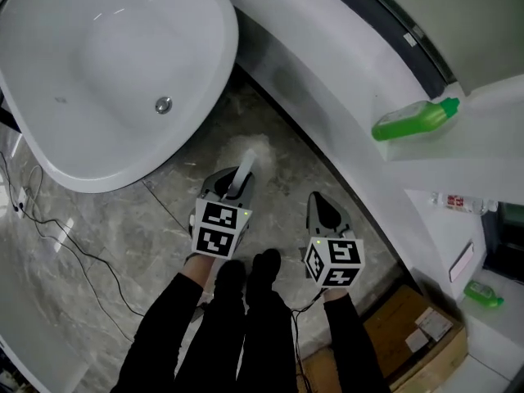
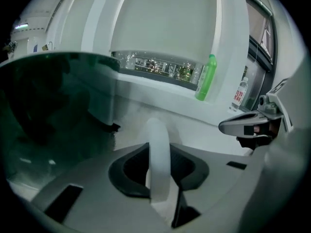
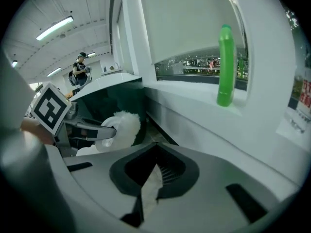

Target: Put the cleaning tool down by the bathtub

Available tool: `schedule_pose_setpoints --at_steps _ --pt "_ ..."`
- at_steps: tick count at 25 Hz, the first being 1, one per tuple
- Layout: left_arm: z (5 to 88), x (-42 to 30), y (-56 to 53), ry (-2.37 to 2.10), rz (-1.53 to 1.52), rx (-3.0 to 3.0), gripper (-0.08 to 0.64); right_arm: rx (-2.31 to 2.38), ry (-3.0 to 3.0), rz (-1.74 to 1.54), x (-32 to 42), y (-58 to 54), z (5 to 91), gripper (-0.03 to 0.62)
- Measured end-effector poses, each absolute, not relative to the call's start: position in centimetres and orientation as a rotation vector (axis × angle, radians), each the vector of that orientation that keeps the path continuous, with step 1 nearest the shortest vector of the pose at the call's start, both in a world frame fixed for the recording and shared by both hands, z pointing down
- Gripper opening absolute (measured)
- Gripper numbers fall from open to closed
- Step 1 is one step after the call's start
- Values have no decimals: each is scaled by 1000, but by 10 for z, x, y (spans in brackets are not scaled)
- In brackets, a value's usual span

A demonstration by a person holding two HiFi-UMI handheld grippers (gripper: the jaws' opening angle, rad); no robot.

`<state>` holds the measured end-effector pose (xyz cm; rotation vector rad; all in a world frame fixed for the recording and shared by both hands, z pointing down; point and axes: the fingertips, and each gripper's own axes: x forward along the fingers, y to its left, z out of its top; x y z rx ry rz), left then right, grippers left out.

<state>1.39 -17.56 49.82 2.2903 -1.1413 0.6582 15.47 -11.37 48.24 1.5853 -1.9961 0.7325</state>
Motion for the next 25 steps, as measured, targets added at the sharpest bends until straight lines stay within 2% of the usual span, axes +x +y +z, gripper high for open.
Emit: schedule_pose_setpoints --at_steps 13,25 --pt "627 28 -214 -1169 663 2304 95 1564 -2032 669 180 -143 611 0" --pt "721 29 -245 -1219 677 2275 96 1564 -2077 603 190 -172 696 0"
